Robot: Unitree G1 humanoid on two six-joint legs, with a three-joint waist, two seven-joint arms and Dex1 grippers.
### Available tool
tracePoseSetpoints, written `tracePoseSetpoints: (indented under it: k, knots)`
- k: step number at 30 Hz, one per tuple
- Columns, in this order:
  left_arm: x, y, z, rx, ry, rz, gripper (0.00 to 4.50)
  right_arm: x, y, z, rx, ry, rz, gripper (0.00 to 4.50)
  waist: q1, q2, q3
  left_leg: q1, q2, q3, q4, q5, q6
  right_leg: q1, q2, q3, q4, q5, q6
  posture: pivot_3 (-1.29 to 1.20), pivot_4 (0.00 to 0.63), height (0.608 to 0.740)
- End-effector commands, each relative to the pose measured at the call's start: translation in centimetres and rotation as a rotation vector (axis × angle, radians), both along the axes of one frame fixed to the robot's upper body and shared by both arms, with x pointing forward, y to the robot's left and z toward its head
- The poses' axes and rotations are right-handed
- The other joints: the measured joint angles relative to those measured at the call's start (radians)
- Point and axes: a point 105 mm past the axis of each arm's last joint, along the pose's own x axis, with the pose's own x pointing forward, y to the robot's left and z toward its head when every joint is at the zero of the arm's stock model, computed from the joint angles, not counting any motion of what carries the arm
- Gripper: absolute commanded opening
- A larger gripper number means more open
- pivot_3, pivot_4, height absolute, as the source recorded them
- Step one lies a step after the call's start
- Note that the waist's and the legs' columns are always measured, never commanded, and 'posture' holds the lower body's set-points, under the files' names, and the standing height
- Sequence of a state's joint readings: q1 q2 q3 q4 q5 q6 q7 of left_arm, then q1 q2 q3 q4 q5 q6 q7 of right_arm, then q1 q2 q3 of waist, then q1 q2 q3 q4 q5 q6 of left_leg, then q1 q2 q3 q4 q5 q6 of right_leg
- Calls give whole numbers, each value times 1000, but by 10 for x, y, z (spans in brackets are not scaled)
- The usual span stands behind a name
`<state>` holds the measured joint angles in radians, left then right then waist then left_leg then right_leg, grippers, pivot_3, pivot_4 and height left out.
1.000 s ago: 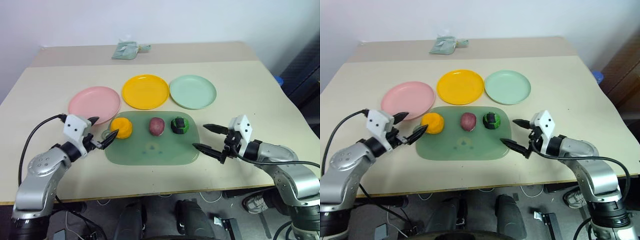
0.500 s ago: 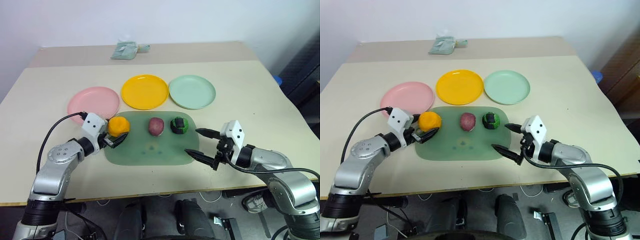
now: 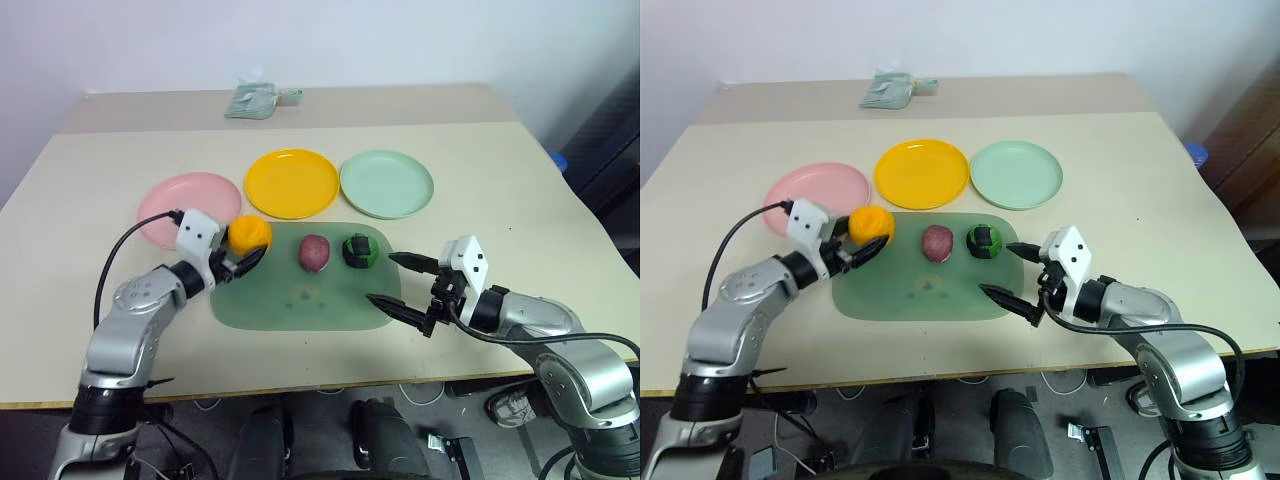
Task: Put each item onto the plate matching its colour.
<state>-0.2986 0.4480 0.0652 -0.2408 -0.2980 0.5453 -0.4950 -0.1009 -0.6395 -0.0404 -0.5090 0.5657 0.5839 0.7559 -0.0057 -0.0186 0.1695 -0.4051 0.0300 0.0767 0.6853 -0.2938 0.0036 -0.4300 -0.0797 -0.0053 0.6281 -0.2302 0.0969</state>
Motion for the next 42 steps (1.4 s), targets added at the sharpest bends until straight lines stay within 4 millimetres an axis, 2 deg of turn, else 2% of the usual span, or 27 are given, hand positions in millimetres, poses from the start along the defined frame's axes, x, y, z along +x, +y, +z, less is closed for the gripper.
tracePoseSetpoints:
  k: [1, 5, 12, 15, 20, 23, 25, 26, 30, 33, 35, 39, 42]
  knots:
    - [21, -17, 21, 24, -77, 78, 3148, -4, 13, 21, 19, -77, 62, 4500, 3, 0, 0, 0, -1, 0, 0, 0, 0, 1, 0, 0, 0, 0, 0, 0, 150, 740]
    - [55, -27, 25, 49, -81, 213, 3148, -4, 21, 27, 35, -90, 80, 4500, 10, 0, 0, 0, -1, 0, 0, 0, 0, 1, 1, 0, 0, 1, 1, 0, 150, 740]
    - [101, -55, 23, 107, -24, 267, 3148, -3, 28, 29, 54, -103, 61, 4500, 20, -1, 0, -1, -2, 0, 0, 0, 0, 1, 2, -1, -1, 1, 3, 0, 150, 740]
    - [111, -65, 24, 81, -6, 249, 3148, 5, 26, 30, 72, -116, -20, 4500, 19, -1, 0, -2, -2, 0, 1, 0, 0, 1, 2, -1, -2, 2, 3, 0, 150, 740]
    - [117, -76, 22, 87, -2, 211, 3148, 16, 20, 30, 70, -143, -131, 4500, 16, -1, 1, -2, -2, 1, 0, 0, 0, 0, 2, -1, -2, 2, 3, 0, 150, 740]
    - [117, -81, 20, 56, 21, 186, 3148, 16, 21, 29, 68, -146, -137, 4500, 17, -1, 1, -2, -2, 0, 0, 0, 0, 0, 2, -1, -2, 2, 3, 0, 150, 740]
    - [118, -79, 20, 58, 21, 196, 4158, 17, 21, 30, 69, -148, -137, 4500, 18, -1, 1, -2, -2, 1, 0, 0, 0, 0, 2, -1, -2, 2, 3, 0, 150, 740]
    - [118, -78, 21, 58, 18, 199, 4453, 17, 21, 30, 69, -149, -137, 4500, 18, -1, 1, -2, -2, 0, 0, 0, 0, 0, 2, -1, -2, 2, 3, 0, 150, 740]
    - [117, -68, 31, 44, -38, 222, 4453, 18, 22, 31, 71, -152, -135, 4500, 17, -1, 1, -2, -2, 0, 0, 0, 0, 0, 2, -1, -2, 2, 4, 0, 150, 740]
    - [103, -49, 55, -61, -141, 211, 4453, 19, 22, 32, 72, -154, -128, 4500, 10, -1, 1, -2, -1, 0, 0, 0, 0, 0, 2, -1, -1, 2, 4, 0, 150, 740]
    - [93, -35, 60, -75, -182, 212, 4453, 18, 23, 32, 74, -154, -125, 4500, 5, -1, 0, -2, 0, 0, 0, 0, 0, 0, 2, -1, -1, 2, 4, 0, 150, 740]
    - [60, -7, 47, -77, -159, 124, 4453, 16, 19, 31, 68, -145, -115, 4500, -5, -1, 0, -1, 0, 0, 0, 1, -1, -1, 1, -1, 0, 2, 3, 0, 150, 740]
    - [35, -2, 40, -54, -140, 14, 4453, 12, 16, 26, 35, -132, -82, 4500, -4, -1, 0, -1, 1, 0, 0, 1, -1, 0, 1, -1, 1, 2, 3, 0, 150, 740]
